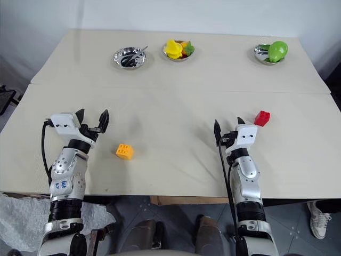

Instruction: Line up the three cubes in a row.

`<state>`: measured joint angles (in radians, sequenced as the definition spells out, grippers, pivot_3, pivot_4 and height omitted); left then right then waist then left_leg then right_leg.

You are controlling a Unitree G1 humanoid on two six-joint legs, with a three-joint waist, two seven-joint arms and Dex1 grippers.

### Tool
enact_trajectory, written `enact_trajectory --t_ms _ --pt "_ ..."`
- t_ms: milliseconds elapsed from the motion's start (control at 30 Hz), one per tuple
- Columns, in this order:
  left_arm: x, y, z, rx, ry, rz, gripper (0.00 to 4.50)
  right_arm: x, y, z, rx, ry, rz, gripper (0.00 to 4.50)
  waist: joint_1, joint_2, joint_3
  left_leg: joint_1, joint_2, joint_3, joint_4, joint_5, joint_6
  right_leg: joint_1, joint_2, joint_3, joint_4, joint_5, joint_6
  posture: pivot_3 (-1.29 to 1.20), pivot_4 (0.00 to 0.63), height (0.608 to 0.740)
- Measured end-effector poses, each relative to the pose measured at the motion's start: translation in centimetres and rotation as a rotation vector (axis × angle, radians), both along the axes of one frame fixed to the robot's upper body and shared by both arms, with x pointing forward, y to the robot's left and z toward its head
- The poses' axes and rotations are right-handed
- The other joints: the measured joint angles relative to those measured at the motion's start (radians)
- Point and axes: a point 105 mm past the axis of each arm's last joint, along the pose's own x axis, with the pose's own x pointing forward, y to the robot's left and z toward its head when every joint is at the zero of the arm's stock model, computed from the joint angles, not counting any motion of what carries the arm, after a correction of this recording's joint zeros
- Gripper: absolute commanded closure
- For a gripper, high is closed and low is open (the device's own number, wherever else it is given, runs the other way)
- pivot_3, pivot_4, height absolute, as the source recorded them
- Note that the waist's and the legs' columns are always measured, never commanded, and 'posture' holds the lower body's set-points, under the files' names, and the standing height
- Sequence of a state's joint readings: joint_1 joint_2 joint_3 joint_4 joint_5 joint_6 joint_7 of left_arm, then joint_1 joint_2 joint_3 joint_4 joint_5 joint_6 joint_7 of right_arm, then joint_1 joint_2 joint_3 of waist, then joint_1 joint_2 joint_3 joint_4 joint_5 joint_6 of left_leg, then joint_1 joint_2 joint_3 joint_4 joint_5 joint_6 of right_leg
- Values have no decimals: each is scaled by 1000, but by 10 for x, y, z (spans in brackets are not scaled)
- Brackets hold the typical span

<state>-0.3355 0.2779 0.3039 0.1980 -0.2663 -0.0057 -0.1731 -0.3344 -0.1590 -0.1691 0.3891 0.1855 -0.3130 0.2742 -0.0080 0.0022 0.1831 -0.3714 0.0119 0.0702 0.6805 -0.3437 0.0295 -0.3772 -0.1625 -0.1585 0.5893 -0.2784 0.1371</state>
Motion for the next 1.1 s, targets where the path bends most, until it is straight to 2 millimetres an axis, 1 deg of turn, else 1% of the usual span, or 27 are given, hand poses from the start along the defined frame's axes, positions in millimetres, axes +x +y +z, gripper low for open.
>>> enact_trajectory --t_ms 133,200,267,300,367,467,533,567,667,767,833,933,1033,1100 --pt "-4 1 -4 -20 13 -23 32 -2 4 2 2 -7 25 0 0 0 0 0 0 0 0 0 0 0 0 0 0 0 0 0 150 740" --pt "-15 -3 1 -30 -16 -105 32 -12 7 12 28 -39 85 0 1 0 0 -1 1 0 0 0 0 -1 0 0 0 0 0 0 150 740" --pt "-28 -5 9 23 -25 -227 32 -27 5 27 26 -75 161 0 2 1 1 -1 1 -1 -1 -1 -1 -1 0 0 -1 0 0 0 150 740" --pt "-36 -3 14 66 -24 -286 32 -37 -1 35 3 -89 187 0 4 2 1 -1 1 -1 -1 -1 -1 -1 0 0 0 0 0 0 150 740" --pt "-53 2 26 139 -18 -423 32 -56 -20 51 -31 -106 207 0 10 4 2 -1 0 -1 0 -1 0 -1 -1 0 -1 0 -1 0 150 740" --pt "-72 -5 38 278 41 -661 32 -80 -59 65 -78 -82 148 0 18 5 3 0 0 -1 1 -2 0 0 -1 1 -1 0 -1 0 150 740" --pt "-80 -14 44 317 30 -781 32 -88 -75 67 -83 -61 106 0 17 5 3 1 0 1 0 -2 0 0 -1 2 -1 0 -1 0 150 740" --pt "-83 -23 45 335 34 -855 32 -92 -82 64 -92 -43 85 0 17 5 3 1 0 1 0 -2 -1 0 0 1 -1 0 -1 0 150 740" --pt "-87 -44 45 391 59 -1031 32 -104 -109 46 -109 34 -15 0 20 6 3 1 0 2 0 -2 -1 -1 0 2 0 -1 -1 0 150 740" --pt "-89 -63 47 414 27 -1147 32 -105 -120 26 -132 114 -66 0 15 6 3 1 0 4 0 -2 -1 -1 0 3 0 -1 -1 0 150 740" --pt "-89 -74 47 416 0 -1191 32 -101 -121 21 -144 137 -88 0 4 7 4 2 1 6 0 -2 -1 -2 0 4 1 -1 -1 0 150 740" --pt "-87 -79 45 439 -6 -1200 32 -86 -110 28 -127 128 -95 0 -8 8 4 2 2 8 0 -1 -2 -5 3 6 1 -1 -1 0 150 740" --pt "-86 -80 41 470 2 -1194 32 -69 -107 33 -94 173 -148 0 -9 8 5 1 3 9 0 -1 -2 -7 3 8 2 -1 -1 0 150 740" --pt "-83 -79 38 466 -4 -1175 32 -50 -104 37 -66 209 -182 0 -11 9 5 1 3 11 0 -1 -2 -8 3 12 3 0 -1 0 150 740"
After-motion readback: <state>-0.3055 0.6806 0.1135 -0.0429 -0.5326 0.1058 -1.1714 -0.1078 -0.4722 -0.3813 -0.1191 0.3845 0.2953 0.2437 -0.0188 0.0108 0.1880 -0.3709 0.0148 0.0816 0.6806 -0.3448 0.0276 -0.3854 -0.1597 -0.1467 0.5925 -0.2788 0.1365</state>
